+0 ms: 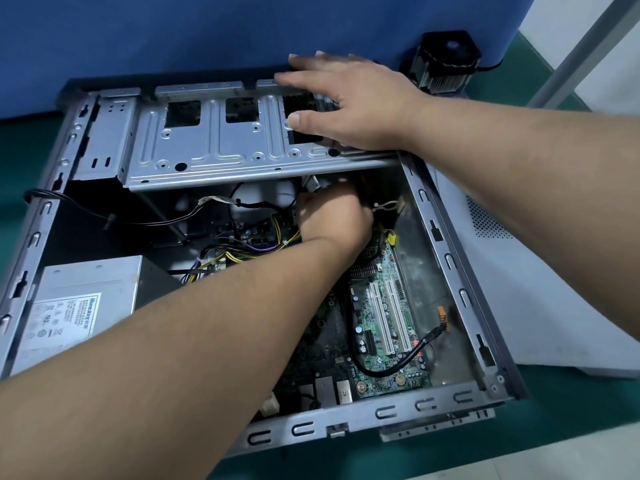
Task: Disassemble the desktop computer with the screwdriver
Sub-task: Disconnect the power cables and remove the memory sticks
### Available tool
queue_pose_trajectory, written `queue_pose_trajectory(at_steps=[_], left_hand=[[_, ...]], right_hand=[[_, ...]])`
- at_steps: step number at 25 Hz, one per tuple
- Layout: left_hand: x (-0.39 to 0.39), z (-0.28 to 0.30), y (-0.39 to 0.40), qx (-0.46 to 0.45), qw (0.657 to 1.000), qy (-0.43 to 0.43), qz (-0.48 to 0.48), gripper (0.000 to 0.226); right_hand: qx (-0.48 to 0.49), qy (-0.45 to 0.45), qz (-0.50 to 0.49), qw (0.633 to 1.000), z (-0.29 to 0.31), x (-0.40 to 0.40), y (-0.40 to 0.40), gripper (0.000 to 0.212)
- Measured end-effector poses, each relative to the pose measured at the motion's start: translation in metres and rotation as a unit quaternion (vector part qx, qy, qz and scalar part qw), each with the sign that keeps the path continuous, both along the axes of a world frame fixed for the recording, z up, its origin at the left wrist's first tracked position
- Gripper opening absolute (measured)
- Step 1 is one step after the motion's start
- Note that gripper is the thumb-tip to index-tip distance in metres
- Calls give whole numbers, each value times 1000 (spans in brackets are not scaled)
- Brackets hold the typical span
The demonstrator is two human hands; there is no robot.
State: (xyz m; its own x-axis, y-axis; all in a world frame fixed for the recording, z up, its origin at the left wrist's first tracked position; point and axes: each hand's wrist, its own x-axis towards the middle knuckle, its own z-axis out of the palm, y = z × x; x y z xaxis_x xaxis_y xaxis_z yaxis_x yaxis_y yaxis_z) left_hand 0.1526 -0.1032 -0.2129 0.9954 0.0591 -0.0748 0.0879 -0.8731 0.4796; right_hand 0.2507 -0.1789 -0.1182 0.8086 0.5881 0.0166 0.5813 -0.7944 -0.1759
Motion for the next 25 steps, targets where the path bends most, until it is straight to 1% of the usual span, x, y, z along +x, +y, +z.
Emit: queue_pose_trajectory(at_steps=[1, 2, 4, 5, 7, 9, 14, 15, 17, 20, 22, 23, 25], left_hand=[[1, 0, 0, -6, 1000, 2, 8, 15], [-2, -2, 0, -6, 1000, -2, -10, 15], [-8, -4, 6, -8, 998, -6, -57, 24], [-9, -3, 9, -27, 997, -5, -72, 28], [-7, -2, 17, -59, 994, 3, -91, 27], [-5, 3, 25, -60, 989, 26, -131, 25], [-26, 29, 59, -4, 965, 36, -261, 39], [-36, 37, 70, 12, 958, 26, -286, 39], [-57, 56, 96, 66, 942, -20, -328, 36], [-77, 80, 141, 164, 927, -101, -323, 30], [-81, 89, 168, 203, 920, -147, -303, 31], [-81, 92, 179, 207, 921, -159, -290, 32], [-80, 94, 194, 179, 938, -160, -248, 37]], right_hand=[[0, 0, 1, 1000, 0, 1, -1, 64], [-1, 1, 3, 1000, 0, 1, -1, 64], [-4, -1, 10, 1000, 0, 2, 1, 66], [-5, 0, 9, 1000, 0, 3, 0, 66], [-3, 1, 10, 1000, -1, 4, -1, 67], [-8, -2, 13, 1000, -1, 4, -1, 69], [-22, -7, 13, 1000, 1, 0, 0, 71], [-24, -7, 14, 1000, 1, 0, 0, 71], [-28, -7, 13, 999, 2, -1, 1, 70], [-31, -8, 10, 999, 1, -1, 1, 71], [-29, -3, 11, 1000, 2, -1, 1, 72], [-28, -3, 11, 1000, 2, -1, 1, 71], [-27, -8, 10, 1000, 1, 0, 1, 71]])
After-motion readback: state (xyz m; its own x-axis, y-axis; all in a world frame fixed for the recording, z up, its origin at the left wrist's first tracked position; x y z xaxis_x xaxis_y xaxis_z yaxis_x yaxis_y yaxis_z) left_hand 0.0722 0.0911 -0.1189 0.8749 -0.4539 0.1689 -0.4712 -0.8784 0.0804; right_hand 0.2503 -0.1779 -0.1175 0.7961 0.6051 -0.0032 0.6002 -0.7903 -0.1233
